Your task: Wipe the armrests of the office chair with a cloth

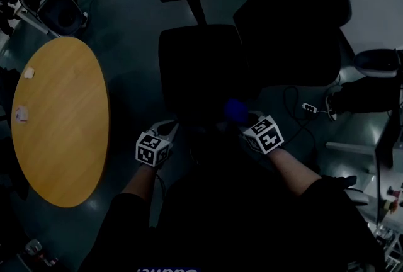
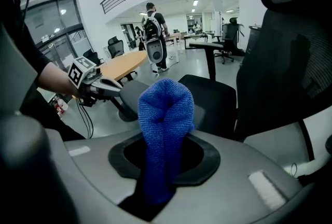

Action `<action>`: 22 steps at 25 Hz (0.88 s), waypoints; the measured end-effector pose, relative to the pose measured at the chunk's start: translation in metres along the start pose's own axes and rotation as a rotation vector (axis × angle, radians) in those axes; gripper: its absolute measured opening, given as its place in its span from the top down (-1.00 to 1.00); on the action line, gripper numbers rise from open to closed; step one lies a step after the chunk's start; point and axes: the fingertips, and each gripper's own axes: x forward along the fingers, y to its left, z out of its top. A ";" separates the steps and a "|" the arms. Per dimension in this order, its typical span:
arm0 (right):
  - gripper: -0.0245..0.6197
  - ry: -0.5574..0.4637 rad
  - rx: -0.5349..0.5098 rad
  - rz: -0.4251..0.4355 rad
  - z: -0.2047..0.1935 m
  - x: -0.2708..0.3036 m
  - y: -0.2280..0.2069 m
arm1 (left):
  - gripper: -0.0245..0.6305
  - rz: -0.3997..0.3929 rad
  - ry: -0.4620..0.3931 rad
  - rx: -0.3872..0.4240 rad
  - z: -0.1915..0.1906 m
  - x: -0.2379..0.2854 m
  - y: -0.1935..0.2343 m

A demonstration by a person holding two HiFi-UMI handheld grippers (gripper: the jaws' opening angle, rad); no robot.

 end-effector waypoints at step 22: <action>0.59 0.096 -0.227 0.303 0.042 0.050 0.140 | 0.88 -0.080 -0.004 0.023 0.001 0.020 -0.040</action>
